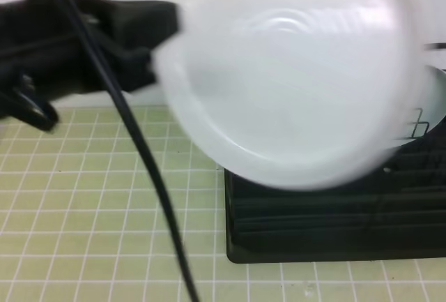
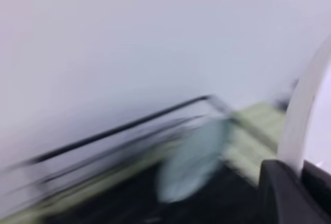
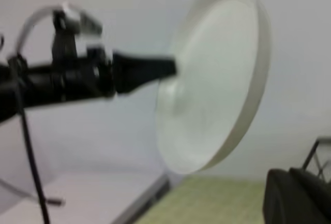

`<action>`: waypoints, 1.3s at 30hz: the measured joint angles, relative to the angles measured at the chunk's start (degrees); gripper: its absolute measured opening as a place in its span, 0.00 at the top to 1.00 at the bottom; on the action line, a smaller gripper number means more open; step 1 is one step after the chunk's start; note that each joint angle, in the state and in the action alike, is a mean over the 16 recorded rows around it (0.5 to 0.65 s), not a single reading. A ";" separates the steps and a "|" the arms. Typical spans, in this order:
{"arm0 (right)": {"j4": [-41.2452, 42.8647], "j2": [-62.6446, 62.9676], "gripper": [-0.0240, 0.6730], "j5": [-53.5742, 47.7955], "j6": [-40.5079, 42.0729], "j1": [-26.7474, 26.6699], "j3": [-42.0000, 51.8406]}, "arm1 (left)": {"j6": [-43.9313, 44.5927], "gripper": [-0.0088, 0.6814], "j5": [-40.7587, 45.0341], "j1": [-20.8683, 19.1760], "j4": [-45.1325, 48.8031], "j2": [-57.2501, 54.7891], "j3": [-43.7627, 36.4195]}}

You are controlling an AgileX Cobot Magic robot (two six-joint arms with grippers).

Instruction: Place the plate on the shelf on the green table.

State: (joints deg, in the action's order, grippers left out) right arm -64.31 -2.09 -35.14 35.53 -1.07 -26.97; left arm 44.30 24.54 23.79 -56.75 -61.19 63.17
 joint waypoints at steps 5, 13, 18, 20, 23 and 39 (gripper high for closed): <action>-5.64 -3.64 0.71 -5.25 1.16 0.00 -0.24 | 5.76 0.98 -4.28 8.91 -6.38 0.25 -0.05; -12.20 -8.54 0.33 -6.95 3.62 0.00 -0.24 | 10.32 0.98 -10.51 20.84 -9.10 -0.51 -0.11; -17.51 -9.79 0.24 -4.59 5.05 0.00 -0.24 | 11.56 0.98 -12.34 25.29 -9.21 -1.30 -0.11; -19.32 -10.01 0.28 -3.76 5.96 0.00 -0.24 | 12.09 0.98 -12.31 26.30 -9.22 -1.66 -0.11; -21.28 -10.19 0.39 -2.93 7.53 0.00 -0.24 | 13.27 0.98 -11.57 27.33 -9.73 -2.17 -0.11; -23.54 -10.23 0.97 -3.04 21.88 0.00 -0.26 | 35.23 0.71 -0.28 28.05 -25.82 -3.55 -0.11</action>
State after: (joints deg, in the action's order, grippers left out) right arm -87.84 -12.32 -38.18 57.42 -1.07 -27.23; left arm 79.52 24.26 51.83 -82.57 -64.75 63.06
